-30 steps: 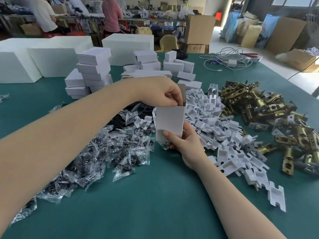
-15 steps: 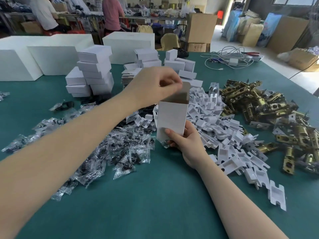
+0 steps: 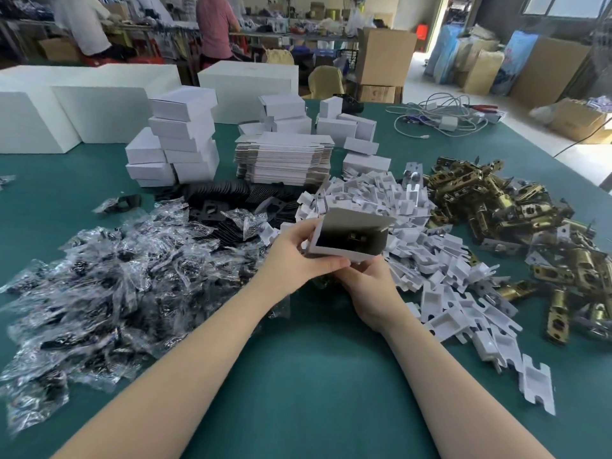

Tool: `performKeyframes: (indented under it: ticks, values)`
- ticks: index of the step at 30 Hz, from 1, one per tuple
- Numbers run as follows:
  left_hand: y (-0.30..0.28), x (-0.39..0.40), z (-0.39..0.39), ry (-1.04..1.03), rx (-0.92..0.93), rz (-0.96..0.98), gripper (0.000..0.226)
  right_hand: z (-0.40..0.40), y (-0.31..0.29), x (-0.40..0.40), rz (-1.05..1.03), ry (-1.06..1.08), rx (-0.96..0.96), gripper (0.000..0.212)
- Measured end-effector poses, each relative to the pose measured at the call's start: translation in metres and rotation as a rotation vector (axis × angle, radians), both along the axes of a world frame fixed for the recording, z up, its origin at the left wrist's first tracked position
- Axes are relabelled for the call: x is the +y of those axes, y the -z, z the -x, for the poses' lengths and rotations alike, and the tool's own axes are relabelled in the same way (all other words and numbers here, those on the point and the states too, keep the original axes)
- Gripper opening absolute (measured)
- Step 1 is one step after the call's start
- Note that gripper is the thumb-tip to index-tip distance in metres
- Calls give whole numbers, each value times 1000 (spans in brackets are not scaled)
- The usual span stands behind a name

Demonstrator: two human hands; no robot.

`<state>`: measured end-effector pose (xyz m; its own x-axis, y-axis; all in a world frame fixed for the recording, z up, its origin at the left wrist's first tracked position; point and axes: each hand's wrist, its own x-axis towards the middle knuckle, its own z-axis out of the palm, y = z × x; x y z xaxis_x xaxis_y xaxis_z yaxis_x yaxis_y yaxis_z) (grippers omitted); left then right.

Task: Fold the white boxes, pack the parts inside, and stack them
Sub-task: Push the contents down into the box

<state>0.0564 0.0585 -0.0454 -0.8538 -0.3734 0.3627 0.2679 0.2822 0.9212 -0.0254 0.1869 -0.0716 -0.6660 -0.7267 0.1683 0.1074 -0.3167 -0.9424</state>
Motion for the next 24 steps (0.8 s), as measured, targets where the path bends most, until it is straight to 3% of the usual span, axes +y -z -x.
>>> performKeyframes:
  ticks: [13,16,18,24]
  values:
    - [6,0,-1,-5,51,-68,41,-1,-1,1,-39,45,-25,49]
    - [7,-1,-2,-27,86,-185,41,-3,-1,2,2,47,-12,42]
    - [7,-3,-3,-38,95,-259,42,-6,-3,1,8,51,49,41]
    - [13,-4,2,-59,68,-241,43,-9,-2,0,-112,124,239,41]
